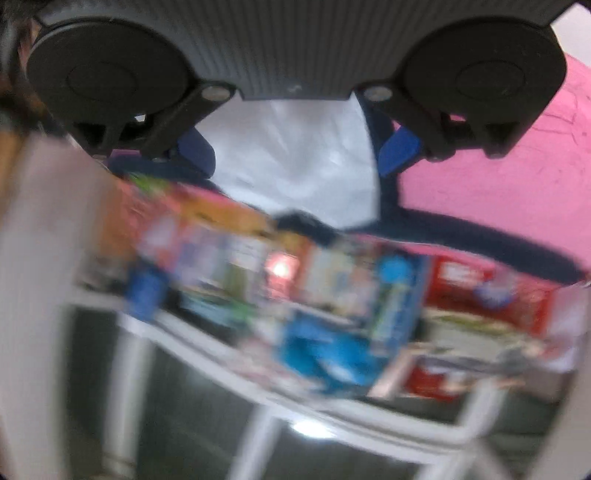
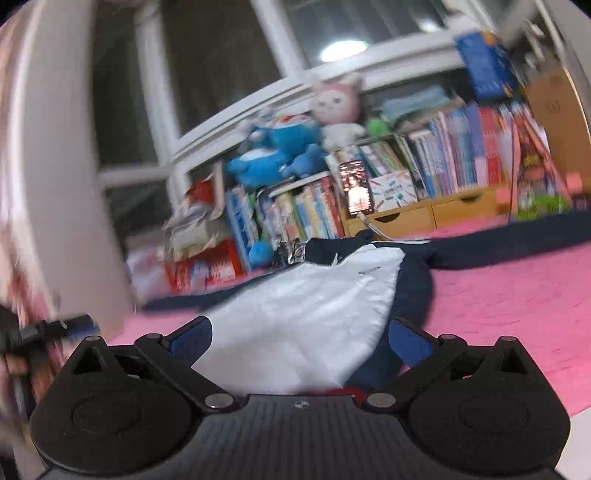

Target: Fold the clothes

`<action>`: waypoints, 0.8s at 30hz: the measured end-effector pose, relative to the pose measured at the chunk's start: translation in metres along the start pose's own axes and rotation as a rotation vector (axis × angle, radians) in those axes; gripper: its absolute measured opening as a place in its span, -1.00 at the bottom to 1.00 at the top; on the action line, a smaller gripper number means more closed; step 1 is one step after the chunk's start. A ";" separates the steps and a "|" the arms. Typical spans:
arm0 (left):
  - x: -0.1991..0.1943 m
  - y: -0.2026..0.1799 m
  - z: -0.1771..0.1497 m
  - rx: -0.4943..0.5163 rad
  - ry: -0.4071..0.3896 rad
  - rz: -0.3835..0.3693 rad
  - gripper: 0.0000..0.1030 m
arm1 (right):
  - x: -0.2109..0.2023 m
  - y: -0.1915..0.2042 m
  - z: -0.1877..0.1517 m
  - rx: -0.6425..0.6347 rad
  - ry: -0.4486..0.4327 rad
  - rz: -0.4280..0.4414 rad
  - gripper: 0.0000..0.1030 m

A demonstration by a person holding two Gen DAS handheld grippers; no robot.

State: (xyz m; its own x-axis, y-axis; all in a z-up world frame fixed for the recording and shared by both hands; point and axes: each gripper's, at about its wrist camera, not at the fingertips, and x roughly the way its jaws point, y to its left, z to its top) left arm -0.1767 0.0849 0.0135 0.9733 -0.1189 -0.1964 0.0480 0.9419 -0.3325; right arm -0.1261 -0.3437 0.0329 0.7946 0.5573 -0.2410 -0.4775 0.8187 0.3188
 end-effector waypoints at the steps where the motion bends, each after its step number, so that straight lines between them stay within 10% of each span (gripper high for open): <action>1: 0.014 -0.005 -0.003 0.009 0.016 0.028 0.87 | 0.019 0.011 0.001 -0.001 0.012 -0.030 0.90; 5: 0.069 -0.027 -0.016 0.053 0.086 0.131 0.76 | 0.053 0.023 -0.018 -0.070 0.037 -0.144 0.31; 13: 0.087 -0.037 -0.054 0.184 0.183 0.310 0.51 | 0.113 0.042 -0.058 -0.218 0.084 -0.371 -0.15; 20: 0.066 -0.027 -0.062 0.252 0.176 0.380 0.62 | 0.090 -0.019 -0.049 -0.157 0.071 -0.643 0.13; 24: 0.042 -0.031 -0.039 0.213 0.077 0.374 0.61 | 0.074 -0.017 -0.030 -0.055 0.043 -0.591 0.12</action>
State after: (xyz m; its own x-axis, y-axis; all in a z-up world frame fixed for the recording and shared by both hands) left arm -0.1462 0.0390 -0.0201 0.9132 0.2276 -0.3380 -0.2518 0.9673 -0.0290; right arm -0.0711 -0.3122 -0.0178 0.9164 0.0086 -0.4002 0.0217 0.9972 0.0712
